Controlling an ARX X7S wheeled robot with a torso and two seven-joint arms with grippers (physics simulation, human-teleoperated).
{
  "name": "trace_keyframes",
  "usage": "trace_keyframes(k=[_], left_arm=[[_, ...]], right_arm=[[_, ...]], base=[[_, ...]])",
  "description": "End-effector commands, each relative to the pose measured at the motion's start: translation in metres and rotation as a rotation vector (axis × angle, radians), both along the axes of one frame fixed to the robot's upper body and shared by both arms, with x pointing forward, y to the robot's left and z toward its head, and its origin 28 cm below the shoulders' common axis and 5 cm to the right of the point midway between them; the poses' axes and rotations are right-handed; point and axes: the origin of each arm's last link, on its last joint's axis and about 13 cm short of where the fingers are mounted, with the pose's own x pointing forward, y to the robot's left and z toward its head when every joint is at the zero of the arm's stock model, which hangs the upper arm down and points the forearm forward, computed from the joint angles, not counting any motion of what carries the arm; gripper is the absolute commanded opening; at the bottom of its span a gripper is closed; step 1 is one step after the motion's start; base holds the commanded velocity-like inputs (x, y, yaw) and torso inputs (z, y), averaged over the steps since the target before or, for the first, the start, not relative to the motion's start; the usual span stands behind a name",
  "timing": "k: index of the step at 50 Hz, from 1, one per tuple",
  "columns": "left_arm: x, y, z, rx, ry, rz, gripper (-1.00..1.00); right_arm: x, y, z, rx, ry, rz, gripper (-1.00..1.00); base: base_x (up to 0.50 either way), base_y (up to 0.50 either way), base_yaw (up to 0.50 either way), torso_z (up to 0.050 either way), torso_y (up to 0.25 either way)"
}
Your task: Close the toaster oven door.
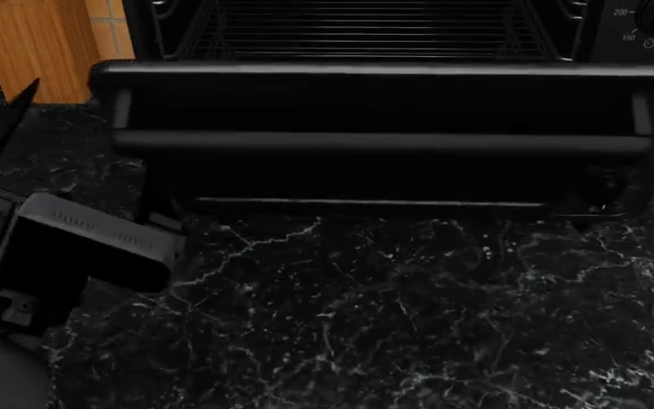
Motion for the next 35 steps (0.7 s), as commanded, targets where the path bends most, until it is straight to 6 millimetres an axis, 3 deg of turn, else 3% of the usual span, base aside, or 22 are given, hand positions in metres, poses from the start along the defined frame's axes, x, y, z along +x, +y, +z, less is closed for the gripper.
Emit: trace_keyframes(k=[1, 15, 35], left_arm=[[0.016, -0.007, 0.007, -0.176, 0.063, 0.140, 1.00], [0.056, -0.013, 0.007, -0.153, 0.102, 0.191, 1.00], [0.088, -0.023, 0.018, -0.062, 0.134, 0.170, 1.00]], right_arm=[[-0.002, -0.001, 0.000, 0.002, -0.004, 0.000, 1.00], [0.000, -0.002, 0.002, 0.001, -0.001, -0.004, 1.00], [-0.003, -0.003, 0.003, 0.000, -0.002, -0.015, 1.00]], base=[[0.00, 0.00, 0.00, 0.000, 0.000], [0.00, 0.00, 0.00, 0.001, 0.000], [0.00, 0.00, 0.00, 0.000, 0.000]])
